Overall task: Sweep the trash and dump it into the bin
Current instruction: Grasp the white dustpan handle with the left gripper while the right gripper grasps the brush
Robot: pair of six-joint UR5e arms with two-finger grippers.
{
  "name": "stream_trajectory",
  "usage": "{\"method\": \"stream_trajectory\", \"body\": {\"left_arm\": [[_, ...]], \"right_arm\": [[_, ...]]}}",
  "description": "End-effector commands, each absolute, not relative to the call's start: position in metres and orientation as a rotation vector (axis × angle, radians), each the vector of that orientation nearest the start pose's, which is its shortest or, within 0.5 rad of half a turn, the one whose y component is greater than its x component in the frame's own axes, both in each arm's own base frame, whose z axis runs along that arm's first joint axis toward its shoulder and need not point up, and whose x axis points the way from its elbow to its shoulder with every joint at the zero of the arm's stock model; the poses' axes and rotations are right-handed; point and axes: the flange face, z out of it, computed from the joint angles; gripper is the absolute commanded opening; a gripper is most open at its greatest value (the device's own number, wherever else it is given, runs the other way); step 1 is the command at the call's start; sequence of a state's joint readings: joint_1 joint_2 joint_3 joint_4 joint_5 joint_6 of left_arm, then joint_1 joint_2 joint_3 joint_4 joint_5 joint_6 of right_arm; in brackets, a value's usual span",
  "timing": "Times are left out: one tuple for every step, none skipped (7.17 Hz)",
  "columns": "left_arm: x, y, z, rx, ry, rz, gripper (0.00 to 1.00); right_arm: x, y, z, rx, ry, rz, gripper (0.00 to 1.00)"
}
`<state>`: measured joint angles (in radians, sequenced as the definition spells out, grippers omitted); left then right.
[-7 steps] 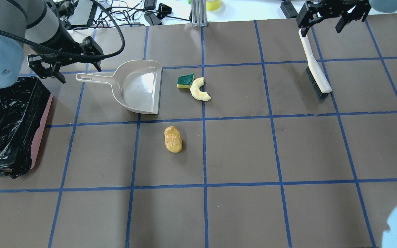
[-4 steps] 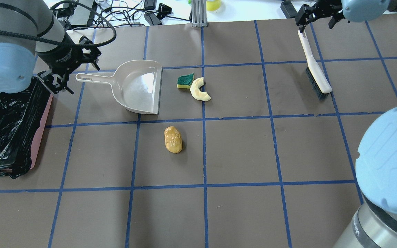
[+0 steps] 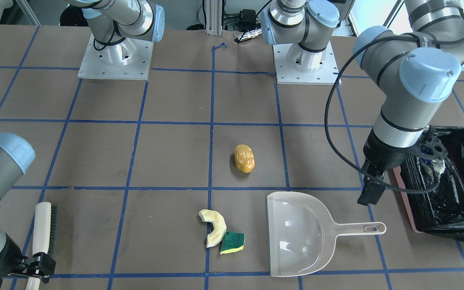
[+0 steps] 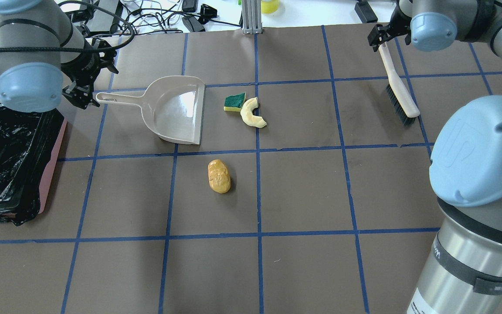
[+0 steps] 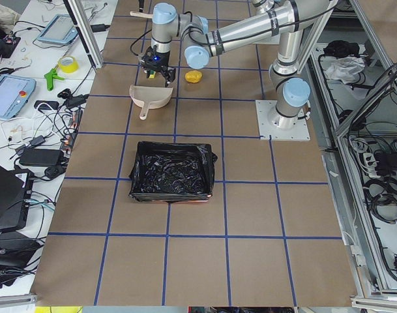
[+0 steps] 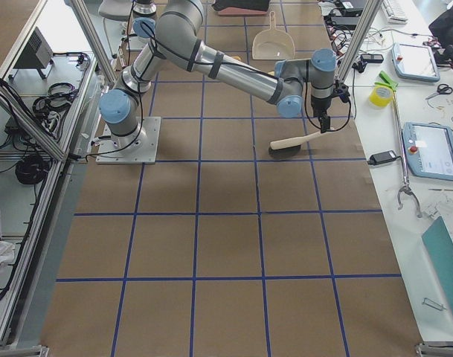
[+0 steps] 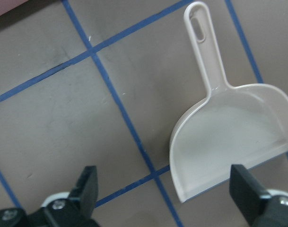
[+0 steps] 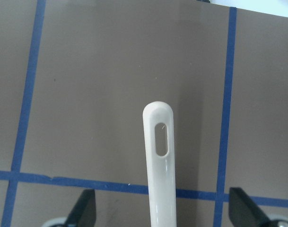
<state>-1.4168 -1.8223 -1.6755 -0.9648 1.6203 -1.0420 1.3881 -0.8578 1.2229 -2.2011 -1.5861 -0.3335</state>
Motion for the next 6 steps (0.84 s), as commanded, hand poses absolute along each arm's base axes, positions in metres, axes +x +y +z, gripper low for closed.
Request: {"method": "stream_trajectory", "body": {"left_arm": [[-0.029, -0.647, 0.324, -1.889, 2.574, -0.425, 1.0], [-0.027, -0.66, 0.304, -1.888, 2.566, -0.389, 1.0], [-0.026, -0.664, 0.281, -1.883, 2.556, -0.338, 1.0], [-0.025, -0.668, 0.269, -1.898, 2.538, -0.312, 1.0], [-0.025, -0.67, 0.257, -1.898, 2.531, -0.287, 0.98], [-0.019, -0.675, 0.252, -1.895, 2.505, -0.327, 0.98]], "right_arm": [[-0.011, -0.789, 0.254, -0.291, 3.188, -0.408, 1.0], [-0.011, -0.791, 0.245, -0.307, 3.159, -0.409, 1.0], [-0.016, -0.792, 0.239, -0.343, 3.111, -0.415, 0.99], [-0.016, -0.793, 0.24, -0.353, 3.109, -0.42, 0.97], [-0.017, -0.795, 0.24, -0.383, 3.111, -0.434, 0.96], [-0.017, -0.796, 0.24, -0.421, 3.109, -0.434, 0.96]]}}
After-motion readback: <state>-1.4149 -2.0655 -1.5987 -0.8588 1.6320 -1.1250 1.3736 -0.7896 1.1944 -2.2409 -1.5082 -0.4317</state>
